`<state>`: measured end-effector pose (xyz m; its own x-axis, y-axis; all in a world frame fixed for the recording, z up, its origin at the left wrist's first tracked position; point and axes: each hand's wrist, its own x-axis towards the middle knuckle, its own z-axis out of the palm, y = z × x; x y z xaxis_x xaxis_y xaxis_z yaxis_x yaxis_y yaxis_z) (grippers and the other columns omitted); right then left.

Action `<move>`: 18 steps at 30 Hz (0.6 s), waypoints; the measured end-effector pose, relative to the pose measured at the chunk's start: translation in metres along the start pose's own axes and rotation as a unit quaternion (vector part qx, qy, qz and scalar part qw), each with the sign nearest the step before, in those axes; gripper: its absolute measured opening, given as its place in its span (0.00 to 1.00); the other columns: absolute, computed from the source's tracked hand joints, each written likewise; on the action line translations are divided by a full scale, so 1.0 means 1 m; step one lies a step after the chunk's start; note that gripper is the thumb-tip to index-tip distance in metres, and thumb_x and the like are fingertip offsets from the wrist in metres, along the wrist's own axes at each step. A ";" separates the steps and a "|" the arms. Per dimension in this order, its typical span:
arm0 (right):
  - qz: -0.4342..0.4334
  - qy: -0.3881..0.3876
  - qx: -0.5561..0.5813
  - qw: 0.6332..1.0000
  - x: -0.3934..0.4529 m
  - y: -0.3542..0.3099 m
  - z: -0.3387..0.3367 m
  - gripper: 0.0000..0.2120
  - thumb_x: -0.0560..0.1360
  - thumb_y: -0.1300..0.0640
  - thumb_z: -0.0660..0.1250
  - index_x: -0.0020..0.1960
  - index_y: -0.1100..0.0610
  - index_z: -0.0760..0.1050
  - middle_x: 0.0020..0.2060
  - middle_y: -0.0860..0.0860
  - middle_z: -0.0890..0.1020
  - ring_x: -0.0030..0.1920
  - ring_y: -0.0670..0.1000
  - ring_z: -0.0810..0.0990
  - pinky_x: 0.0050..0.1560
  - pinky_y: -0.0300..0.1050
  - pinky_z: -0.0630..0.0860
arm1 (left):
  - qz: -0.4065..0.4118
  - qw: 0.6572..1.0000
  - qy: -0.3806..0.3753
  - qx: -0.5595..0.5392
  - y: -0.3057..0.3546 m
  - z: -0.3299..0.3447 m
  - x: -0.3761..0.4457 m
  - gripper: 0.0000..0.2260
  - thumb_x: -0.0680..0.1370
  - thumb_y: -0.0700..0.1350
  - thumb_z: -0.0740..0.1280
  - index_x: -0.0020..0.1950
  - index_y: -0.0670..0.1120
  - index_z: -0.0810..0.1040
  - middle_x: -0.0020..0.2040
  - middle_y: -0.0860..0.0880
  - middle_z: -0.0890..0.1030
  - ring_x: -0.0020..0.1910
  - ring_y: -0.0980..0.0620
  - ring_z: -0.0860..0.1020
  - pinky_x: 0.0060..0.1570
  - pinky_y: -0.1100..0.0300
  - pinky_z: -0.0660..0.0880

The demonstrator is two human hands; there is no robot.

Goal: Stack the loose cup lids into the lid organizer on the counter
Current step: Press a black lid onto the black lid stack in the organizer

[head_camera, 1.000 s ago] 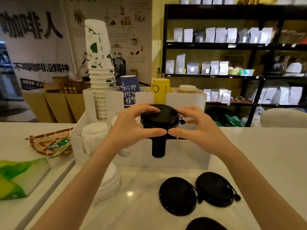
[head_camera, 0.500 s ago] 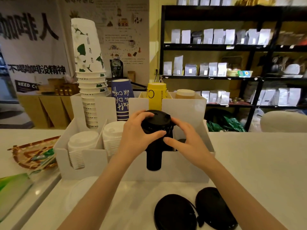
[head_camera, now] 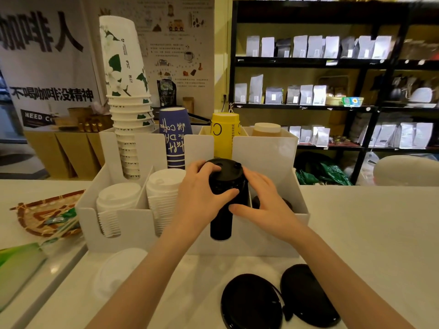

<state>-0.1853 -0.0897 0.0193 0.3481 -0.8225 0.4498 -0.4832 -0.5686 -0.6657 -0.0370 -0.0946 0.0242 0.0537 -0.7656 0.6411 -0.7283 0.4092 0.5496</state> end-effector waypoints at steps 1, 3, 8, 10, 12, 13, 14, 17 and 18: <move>-0.003 0.003 -0.009 1.000 0.000 0.000 0.000 0.33 0.70 0.53 0.68 0.70 0.46 0.56 0.65 0.41 0.65 0.68 0.44 0.56 0.70 0.48 0.58 | 0.001 1.000 -0.001 -0.003 -0.001 -0.001 0.000 0.24 0.64 0.51 0.74 0.57 0.47 0.73 0.60 0.48 0.71 0.53 0.56 0.69 0.51 0.72 0.62; -0.003 0.006 -0.030 1.000 0.001 0.001 0.001 0.33 0.70 0.52 0.67 0.70 0.48 0.56 0.68 0.44 0.65 0.70 0.46 0.55 0.71 0.50 0.58 | 0.003 1.000 -0.004 -0.011 -0.002 -0.002 0.000 0.24 0.64 0.51 0.74 0.57 0.47 0.73 0.59 0.48 0.71 0.52 0.58 0.68 0.50 0.71 0.62; 0.005 -0.007 -0.122 0.993 0.002 0.008 0.003 0.37 0.70 0.47 0.65 0.72 0.51 0.51 0.73 0.48 0.60 0.73 0.48 0.51 0.72 0.57 0.57 | 0.006 1.000 0.002 -0.029 -0.006 0.002 -0.002 0.23 0.64 0.51 0.74 0.56 0.48 0.74 0.59 0.48 0.70 0.52 0.58 0.67 0.46 0.83 0.61; 0.005 -0.016 -0.122 0.992 0.001 0.005 0.001 0.36 0.71 0.48 0.65 0.72 0.52 0.50 0.73 0.48 0.59 0.73 0.48 0.51 0.73 0.55 0.56 | 0.010 0.999 0.009 -0.038 -0.008 0.005 -0.005 0.23 0.65 0.51 0.73 0.57 0.48 0.73 0.60 0.48 0.69 0.53 0.59 0.66 0.47 0.85 0.59; 0.006 -0.017 -0.104 0.994 -0.002 -0.002 -0.003 0.35 0.72 0.50 0.65 0.72 0.52 0.51 0.73 0.49 0.59 0.72 0.47 0.51 0.73 0.49 0.54 | 0.011 0.999 0.017 -0.045 -0.009 0.008 -0.008 0.22 0.66 0.51 0.72 0.58 0.47 0.73 0.62 0.47 0.69 0.55 0.60 0.65 0.48 0.85 0.58; 0.003 -0.008 -0.094 0.996 -0.004 -0.007 -0.005 0.34 0.72 0.51 0.65 0.72 0.53 0.52 0.72 0.49 0.60 0.72 0.46 0.52 0.71 0.47 0.55 | 0.012 0.999 0.021 -0.045 -0.008 0.009 -0.010 0.22 0.67 0.51 0.72 0.59 0.47 0.72 0.63 0.46 0.69 0.57 0.59 0.65 0.50 0.84 0.57; -0.003 0.006 -0.085 0.996 -0.006 -0.011 -0.007 0.33 0.72 0.52 0.65 0.71 0.52 0.53 0.70 0.48 0.62 0.70 0.45 0.54 0.69 0.45 0.57 | 0.013 0.999 0.024 -0.042 -0.007 0.009 -0.011 0.23 0.67 0.51 0.71 0.60 0.47 0.72 0.65 0.46 0.69 0.59 0.57 0.66 0.53 0.81 0.57; -0.025 0.063 -0.053 0.996 -0.021 -0.025 -0.011 0.30 0.72 0.54 0.66 0.70 0.51 0.57 0.62 0.43 0.67 0.62 0.38 0.63 0.61 0.32 0.61 | 0.007 0.999 0.021 -0.032 -0.004 0.010 -0.015 0.24 0.69 0.51 0.70 0.63 0.46 0.70 0.69 0.45 0.67 0.66 0.49 0.65 0.60 0.68 0.57; -0.037 0.084 -0.034 0.995 -0.028 -0.027 -0.011 0.28 0.72 0.55 0.66 0.69 0.51 0.59 0.60 0.42 0.70 0.59 0.36 0.66 0.58 0.27 0.63 | 0.003 0.999 0.017 -0.032 -0.003 0.010 -0.016 0.24 0.70 0.51 0.69 0.64 0.47 0.70 0.70 0.45 0.66 0.68 0.48 0.64 0.62 0.65 0.57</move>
<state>-0.1907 -0.0515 0.0318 0.2480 -0.7656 0.5935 -0.5164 -0.6229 -0.5877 -0.0419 -0.0882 0.0067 0.0736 -0.7463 0.6616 -0.6834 0.4454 0.5784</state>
